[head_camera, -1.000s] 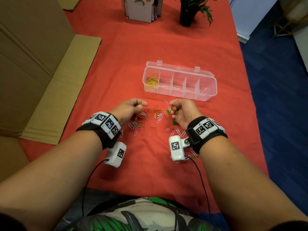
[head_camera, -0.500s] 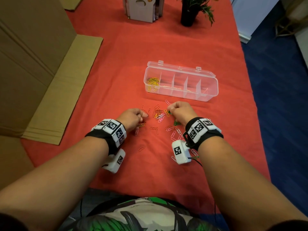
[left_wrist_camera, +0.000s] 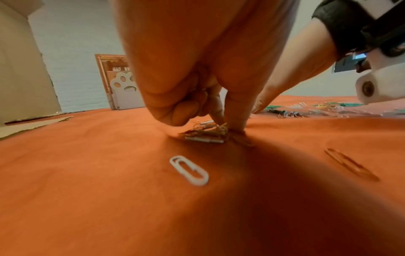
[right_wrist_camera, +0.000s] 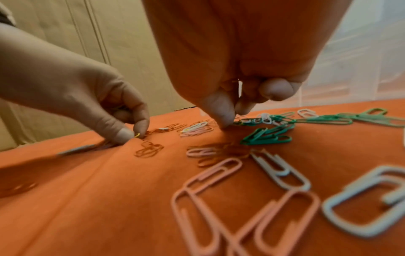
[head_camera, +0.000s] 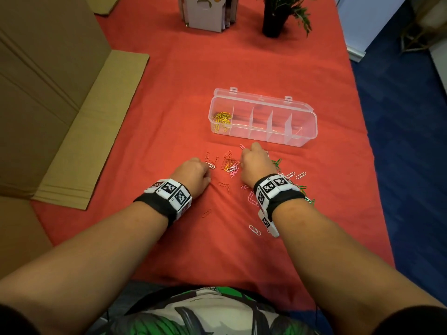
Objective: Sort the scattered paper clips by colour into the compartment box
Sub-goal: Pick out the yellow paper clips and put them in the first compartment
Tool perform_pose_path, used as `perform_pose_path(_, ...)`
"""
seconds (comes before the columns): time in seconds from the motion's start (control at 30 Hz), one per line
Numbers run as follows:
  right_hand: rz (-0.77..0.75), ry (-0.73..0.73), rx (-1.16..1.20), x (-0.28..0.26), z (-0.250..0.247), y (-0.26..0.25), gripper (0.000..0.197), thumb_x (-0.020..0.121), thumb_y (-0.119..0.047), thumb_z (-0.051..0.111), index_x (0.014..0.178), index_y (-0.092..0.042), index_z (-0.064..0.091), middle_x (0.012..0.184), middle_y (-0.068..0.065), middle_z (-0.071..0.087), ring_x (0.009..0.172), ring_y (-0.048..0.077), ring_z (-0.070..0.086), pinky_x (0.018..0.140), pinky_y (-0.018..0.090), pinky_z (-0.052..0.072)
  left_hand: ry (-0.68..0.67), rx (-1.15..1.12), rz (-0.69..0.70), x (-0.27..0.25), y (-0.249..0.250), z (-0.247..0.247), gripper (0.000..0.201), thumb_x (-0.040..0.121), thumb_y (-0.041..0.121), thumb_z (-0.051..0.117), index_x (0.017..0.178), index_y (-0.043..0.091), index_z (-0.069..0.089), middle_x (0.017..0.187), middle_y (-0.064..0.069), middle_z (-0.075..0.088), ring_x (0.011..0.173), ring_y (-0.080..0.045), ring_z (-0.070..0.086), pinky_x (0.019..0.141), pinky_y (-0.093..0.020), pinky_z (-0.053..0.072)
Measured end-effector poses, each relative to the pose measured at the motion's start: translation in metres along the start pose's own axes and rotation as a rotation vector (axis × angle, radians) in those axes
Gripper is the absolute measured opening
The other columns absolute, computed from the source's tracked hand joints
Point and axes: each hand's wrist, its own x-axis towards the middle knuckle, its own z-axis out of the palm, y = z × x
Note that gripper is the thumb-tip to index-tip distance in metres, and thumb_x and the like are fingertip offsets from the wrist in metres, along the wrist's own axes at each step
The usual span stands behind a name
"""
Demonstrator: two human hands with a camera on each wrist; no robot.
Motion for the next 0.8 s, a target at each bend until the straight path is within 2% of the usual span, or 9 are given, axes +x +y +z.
perform_pose_path(0.1, 0.06, 0.009, 0.223, 0.001, -0.006, 0.005, 0.015, 0.086, -0.007, 0.049, 0.094, -0.002, 0.06, 0.103, 0.014, 0.053, 0.092, 0.031, 0.056, 0.081, 0.035, 0.044, 0.058, -0.18, -0.079, 0.003, 0.003, -0.008, 0.016, 0.086, 0.022, 0.055, 0.088, 0.009, 0.063, 0.092, -0.013, 0.061, 0.087, -0.029, 0.057, 0.077, -0.03, 0.042)
perform_pose_path(0.2, 0.202, -0.047, 0.654, -0.001, -0.014, 0.009, 0.014, 0.086, -0.006, 0.048, 0.087, -0.017, 0.056, 0.072, -0.003, 0.053, 0.07, 0.016, 0.05, 0.061, 0.026, 0.039, -0.002, -0.471, -0.225, 0.008, 0.003, -0.023, 0.014, 0.089, 0.019, 0.051, 0.077, 0.015, 0.056, 0.073, 0.0, 0.053, 0.07, -0.019, 0.049, 0.068, -0.027, 0.037)
perform_pose_path(0.27, 0.257, -0.101, 0.858, -0.002, -0.018, 0.009, 0.024, 0.087, -0.002, 0.043, 0.09, -0.021, 0.057, 0.067, -0.004, 0.051, 0.059, 0.011, 0.045, 0.053, 0.022, 0.038, -0.033, -0.772, -0.338, 0.012, 0.004, -0.032, 0.024, 0.088, 0.013, 0.045, 0.065, 0.018, 0.047, 0.063, 0.003, 0.049, 0.06, -0.017, 0.042, 0.057, -0.027, 0.035)
perform_pose_path(0.37, 0.325, -0.17, 1.182, -0.007, -0.027, 0.008, 0.033, 0.088, 0.004, 0.035, 0.084, -0.016, 0.06, 0.065, -0.001, 0.045, 0.054, 0.01, 0.04, 0.045, 0.019, 0.038, -0.018, -1.323, -0.538, 0.007, 0.01, -0.042, 0.022, 0.082, 0.011, 0.035, 0.063, 0.016, 0.044, 0.043, 0.002, 0.052, 0.042, -0.013, 0.038, 0.043, -0.019, 0.029)
perform_pose_path(0.47, 0.397, -0.22, 1.544, -0.013, -0.037, 0.006, 0.025, 0.091, -0.004, 0.037, 0.074, -0.009, 0.054, 0.066, 0.002, 0.042, 0.055, 0.013, 0.044, 0.045, 0.019, 0.042, -0.119, -1.556, -0.571, 0.002, 0.014, -0.049, 0.023, 0.079, 0.012, 0.031, 0.063, 0.016, 0.047, 0.049, -0.001, 0.053, 0.045, -0.013, 0.042, 0.048, -0.018, 0.037)
perform_pose_path(0.53, 0.415, -0.233, 1.456, -0.012, -0.034, 0.005, 0.022, 0.09, -0.008, 0.042, 0.071, -0.011, 0.052, 0.066, 0.001, 0.042, 0.054, 0.011, 0.04, 0.045, 0.021, 0.039, -0.152, -1.574, -0.586, 0.003, 0.019, -0.049, 0.026, 0.079, 0.01, 0.029, 0.064, 0.014, 0.05, 0.053, -0.002, 0.051, 0.046, -0.012, 0.042, 0.047, -0.017, 0.04)
perform_pose_path(0.63, 0.37, -0.238, 1.005, -0.013, -0.026, 0.006, 0.015, 0.086, -0.011, 0.054, 0.074, -0.016, 0.061, 0.075, 0.003, 0.057, 0.055, 0.01, 0.041, 0.047, 0.021, 0.035, -0.133, -1.347, -0.581, 0.013, 0.029, -0.037, 0.024, 0.083, 0.016, 0.041, 0.063, 0.016, 0.054, 0.055, 0.001, 0.038, 0.04, -0.009, 0.032, 0.041, -0.012, 0.031)
perform_pose_path(0.73, 0.214, -0.202, 0.712, -0.019, -0.018, 0.006, 0.03, 0.088, -0.003, 0.047, 0.106, -0.011, 0.069, 0.111, 0.007, 0.068, 0.08, 0.015, 0.057, 0.056, 0.016, 0.036, 0.013, -0.844, -0.42, 0.022, 0.033, -0.019, 0.016, 0.08, 0.021, 0.064, 0.065, 0.019, 0.062, 0.059, 0.004, 0.052, 0.049, -0.012, 0.046, 0.049, -0.02, 0.038)
perform_pose_path(0.8, 0.137, -0.229, 0.681, -0.026, -0.013, 0.002, 0.046, 0.086, 0.004, 0.041, 0.12, -0.016, 0.063, 0.119, 0.009, 0.066, 0.09, 0.023, 0.062, 0.058, 0.018, 0.04, 0.074, -0.606, -0.299, 0.024, 0.036, -0.01, 0.006, 0.079, 0.021, 0.067, 0.075, 0.018, 0.069, 0.059, 0.007, 0.055, 0.058, -0.012, 0.051, 0.056, -0.022, 0.039)
